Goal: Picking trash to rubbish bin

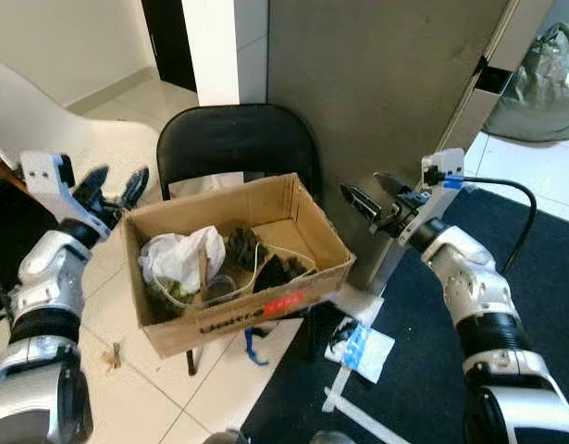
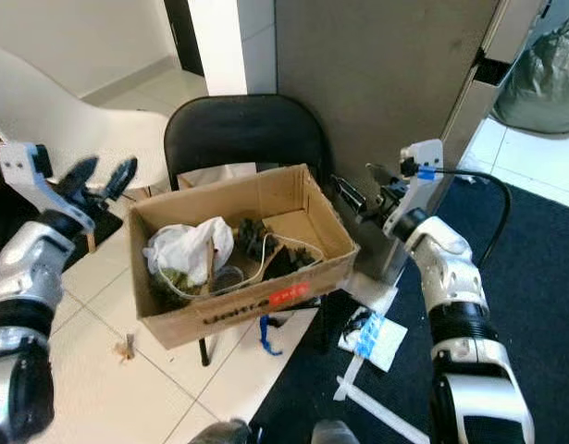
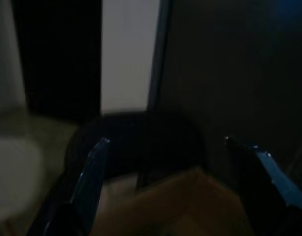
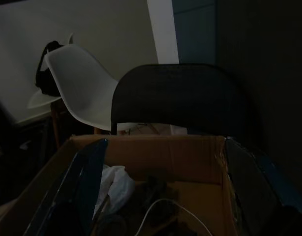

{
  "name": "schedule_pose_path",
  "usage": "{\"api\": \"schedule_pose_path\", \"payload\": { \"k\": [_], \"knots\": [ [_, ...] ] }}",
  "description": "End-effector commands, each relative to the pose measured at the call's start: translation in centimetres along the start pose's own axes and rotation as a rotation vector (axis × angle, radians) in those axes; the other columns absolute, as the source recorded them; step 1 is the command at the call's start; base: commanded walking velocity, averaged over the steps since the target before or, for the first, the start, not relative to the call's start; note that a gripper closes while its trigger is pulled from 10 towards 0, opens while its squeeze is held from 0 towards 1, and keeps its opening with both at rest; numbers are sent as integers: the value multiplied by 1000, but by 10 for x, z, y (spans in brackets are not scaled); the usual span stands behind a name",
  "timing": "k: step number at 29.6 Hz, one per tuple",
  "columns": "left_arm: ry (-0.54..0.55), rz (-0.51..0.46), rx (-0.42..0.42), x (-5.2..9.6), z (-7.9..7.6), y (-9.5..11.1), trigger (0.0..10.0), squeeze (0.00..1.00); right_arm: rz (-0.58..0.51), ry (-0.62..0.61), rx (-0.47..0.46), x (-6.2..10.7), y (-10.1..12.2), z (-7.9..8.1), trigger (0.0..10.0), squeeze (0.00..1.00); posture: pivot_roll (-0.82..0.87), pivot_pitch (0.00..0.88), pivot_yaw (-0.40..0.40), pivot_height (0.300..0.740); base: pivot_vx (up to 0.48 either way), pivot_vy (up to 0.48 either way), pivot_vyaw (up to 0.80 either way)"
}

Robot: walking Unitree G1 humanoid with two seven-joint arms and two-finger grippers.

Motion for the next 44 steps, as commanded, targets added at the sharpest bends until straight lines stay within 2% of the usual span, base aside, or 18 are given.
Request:
{"api": "schedule_pose_path", "payload": {
  "k": [1,2,3,4,5,7,8,9,10,11,12,13,16,19,21,26,34,44],
  "knots": [
    [-157,-74,-1,-11,-44,16,10000,0,-9,-12,-5,0,0,-1,10000,0,-39,0,-14,740,0,0,0],
    [-157,-74,-1,-11,-44,16,10000,0,-9,-12,-5,0,0,-1,10000,0,-39,0,-14,740,0,0,0],
    [-188,-93,-10,-13,-57,20,10000,0,-11,-12,-6,-1,0,0,10000,0,-39,0,-14,740,0,0,0],
    [-188,-93,-10,-13,-57,20,10000,0,-11,-12,-6,-1,0,0,10000,0,-39,0,-14,740,0,0,0],
    [-196,-114,4,-14,-69,22,10000,0,-20,-8,-8,-3,1,3,10000,0,-39,0,-8,740,0,0,0],
    [-179,-122,23,-15,-78,21,10000,0,-31,3,-10,-6,3,7,10000,0,-42,0,-4,740,0,0,0],
    [-138,-102,59,-14,-90,10,10000,0,-56,49,-24,-11,5,21,10000,0,-42,0,-2,740,0,0,0],
    [-138,-102,59,-14,-90,10,10000,0,-56,49,-24,-11,5,21,10000,0,-42,0,-2,740,0,0,0],
    [-97,-78,95,-11,-100,1,10000,0,-72,93,-34,-16,6,35,10000,0,-44,0,-3,740,0,0,0],
    [-97,-78,95,-11,-100,1,10000,0,-72,93,-34,-16,6,35,10000,0,-44,0,-3,740,0,0,0],
    [-61,-16,144,-2,-121,-18,10000,0,-64,196,-32,-19,-3,61,10000,0,-41,0,-8,740,0,0,0],
    [-69,10,142,3,-131,-23,10000,0,-41,242,-16,-19,-12,71,10000,0,-39,0,-9,740,0,0,0],
    [-11,13,138,8,-131,-20,10000,0,1,286,31,-17,-27,80,10000,0,-29,0,-17,740,0,0,0],
    [-14,27,99,11,-127,-18,10000,0,-24,263,-19,-18,-20,72,10000,0,-31,0,-15,740,0,0,0],
    [-28,55,108,15,-132,-24,10000,0,-18,252,-11,-18,-20,69,10000,0,-32,0,-15,740,0,0,0],
    [-8,74,158,13,-130,-30,10000,0,6,255,-22,-18,-24,71,10000,0,-32,0,-15,740,0,0,0],
    [29,126,192,10,-123,-43,10000,0,38,263,-59,-19,-28,74,10000,0,-40,0,-11,740,0,0,-800],
    [11,126,207,7,-124,-45,10000,0,58,258,-62,-20,-30,72,10000,0,-40,0,-12,740,0,0,-800]
  ]
}}
Point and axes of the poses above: a point about 5 cm out from each wrist's last joint towards the gripper, its own x axis pointing back from the gripper into the wrist, its own y axis along the axis of the wrist's last joint, z = x × y, the point moved 2 cm from there along -x, pointing out of the wrist towards the gripper, and after that the axes turned 8 degrees about -x, right-handed, at the moved point
